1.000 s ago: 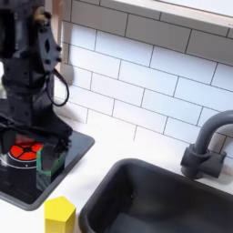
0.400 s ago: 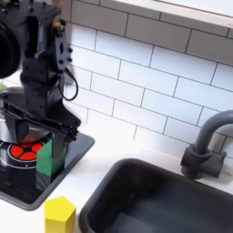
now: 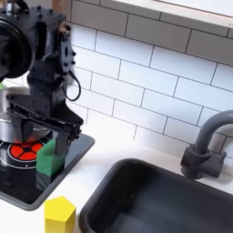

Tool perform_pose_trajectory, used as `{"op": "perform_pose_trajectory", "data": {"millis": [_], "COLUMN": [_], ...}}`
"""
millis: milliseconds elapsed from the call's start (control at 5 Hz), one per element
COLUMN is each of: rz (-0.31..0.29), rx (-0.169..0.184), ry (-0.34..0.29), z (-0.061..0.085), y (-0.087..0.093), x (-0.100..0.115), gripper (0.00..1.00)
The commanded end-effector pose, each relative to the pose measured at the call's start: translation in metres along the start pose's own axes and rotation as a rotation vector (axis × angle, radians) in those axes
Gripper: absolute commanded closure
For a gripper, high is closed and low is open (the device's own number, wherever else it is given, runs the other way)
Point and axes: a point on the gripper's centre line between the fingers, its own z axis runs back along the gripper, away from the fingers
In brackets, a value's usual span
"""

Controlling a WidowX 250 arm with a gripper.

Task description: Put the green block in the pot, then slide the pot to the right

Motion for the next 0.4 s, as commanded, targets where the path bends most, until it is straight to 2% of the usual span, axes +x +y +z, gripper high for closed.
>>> {"op": "perform_pose_trajectory", "data": {"millis": [0, 200], "rz": [0.015, 0.016], "rx": [0.011, 0.011], "ry": [0.011, 0.03], "z": [-0.0092, -0.0165], "y": [0.0012, 0.0008], "x": [0.0111, 0.0142], "gripper": [0.0, 0.0]}}
